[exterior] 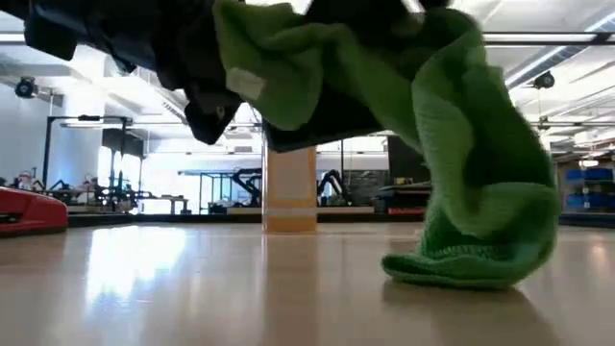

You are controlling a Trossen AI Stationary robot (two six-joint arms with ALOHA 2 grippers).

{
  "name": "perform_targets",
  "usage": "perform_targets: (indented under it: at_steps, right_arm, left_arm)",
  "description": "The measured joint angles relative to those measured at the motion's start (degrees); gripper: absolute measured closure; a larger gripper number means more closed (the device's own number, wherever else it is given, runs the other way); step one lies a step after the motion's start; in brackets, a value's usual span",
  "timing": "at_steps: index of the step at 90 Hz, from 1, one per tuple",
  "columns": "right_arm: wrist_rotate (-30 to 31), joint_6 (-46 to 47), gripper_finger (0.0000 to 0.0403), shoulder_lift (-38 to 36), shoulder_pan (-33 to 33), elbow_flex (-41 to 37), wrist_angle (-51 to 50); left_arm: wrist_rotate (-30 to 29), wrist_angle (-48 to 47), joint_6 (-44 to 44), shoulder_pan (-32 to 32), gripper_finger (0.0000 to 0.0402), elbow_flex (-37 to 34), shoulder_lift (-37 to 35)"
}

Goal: Apply microfiber cloth
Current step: Wipe the front and back of the blue cellphone with the green microfiber cloth

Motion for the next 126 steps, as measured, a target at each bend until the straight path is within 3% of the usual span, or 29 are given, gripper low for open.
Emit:
perform_targets:
  at_steps: [6, 18, 31, 49, 78, 95, 111, 126]
  right_arm:
    - [0.13, -4.62, 0.0403, 0.24, -0.46, 0.66, 2.95]
    - [3.46, -5.16, 0.0403, -0.53, -0.55, 1.58, -0.05]
    - [8.84, -0.5, 0.0403, -3.33, 0.15, 1.67, -8.09]
    - [9.23, 10.98, 0.0403, -5.12, 3.6, 1.67, -21.58]
    - [16.81, 11.71, 0.0403, -6.62, 12.74, 1.56, -22.88]
    - [14.45, 13.99, 0.0403, -5.97, 13.44, 1.49, -22.72]
    - [12.9, 14.45, 0.0403, -3.1, 10.43, 1.43, -21.85]
    - [12.47, 11.76, 0.0403, -2.05, 7.46, 1.43, -18.5]
  left_arm:
    - [0.06, 0.52, 0.02, 0.0, 0.0395, -0.07, 0.0]
    - [0.46, 0.64, 0.08, -0.27, 0.0395, -0.81, -0.15]
    - [2.8, 0.75, 0.32, -0.66, 0.0395, -0.83, -0.33]
    - [3.85, 1.6, 1.83, -1.14, 0.0395, -0.79, -0.84]
    - [1.92, 2.42, 1.72, -0.77, 0.0395, -1.57, -1.44]
    - [0.81, 6.01, 1.53, -0.35, 0.0395, -1.62, -1.46]
    - [0.78, 12.25, 3.43, -0.42, 0.0395, -1.56, -1.46]
    - [1.07, 11.87, 5.46, -0.55, 0.0395, -1.03, -1.34]
